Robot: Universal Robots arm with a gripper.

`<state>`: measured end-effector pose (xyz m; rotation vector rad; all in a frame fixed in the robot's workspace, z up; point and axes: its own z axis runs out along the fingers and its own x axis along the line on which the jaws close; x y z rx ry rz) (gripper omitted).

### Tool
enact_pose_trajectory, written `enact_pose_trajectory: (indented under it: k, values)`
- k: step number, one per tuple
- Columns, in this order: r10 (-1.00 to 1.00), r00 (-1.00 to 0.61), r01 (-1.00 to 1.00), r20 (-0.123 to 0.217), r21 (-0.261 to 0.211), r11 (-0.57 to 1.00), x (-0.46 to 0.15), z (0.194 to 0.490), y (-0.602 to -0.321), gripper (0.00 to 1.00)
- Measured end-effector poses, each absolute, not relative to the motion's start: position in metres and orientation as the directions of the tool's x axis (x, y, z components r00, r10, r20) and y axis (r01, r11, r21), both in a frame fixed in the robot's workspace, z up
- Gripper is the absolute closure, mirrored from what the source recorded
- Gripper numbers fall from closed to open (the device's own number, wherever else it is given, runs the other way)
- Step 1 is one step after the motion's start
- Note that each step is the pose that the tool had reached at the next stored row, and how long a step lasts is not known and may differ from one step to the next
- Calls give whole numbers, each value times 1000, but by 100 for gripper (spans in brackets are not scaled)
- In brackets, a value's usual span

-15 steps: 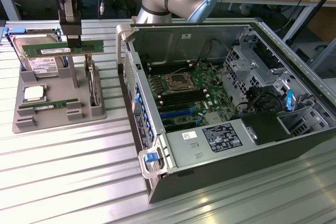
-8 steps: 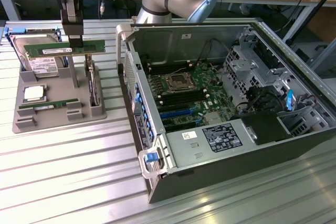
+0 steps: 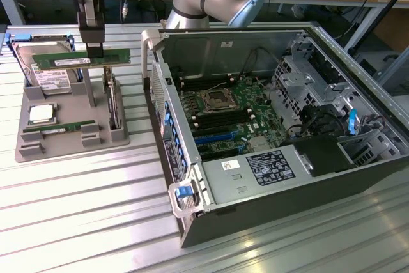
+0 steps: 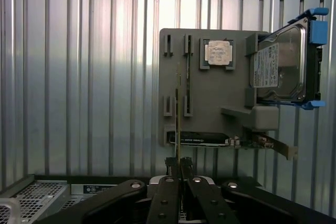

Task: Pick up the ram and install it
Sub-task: 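Pick up the ram and move it above insertion slot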

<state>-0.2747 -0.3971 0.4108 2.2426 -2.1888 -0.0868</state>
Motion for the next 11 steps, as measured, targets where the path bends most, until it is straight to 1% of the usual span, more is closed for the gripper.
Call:
enact_pose_trajectory:
  k: [11]
  values:
    - [-999,24,-999,-35,43,-25,-271,411,-397,88]
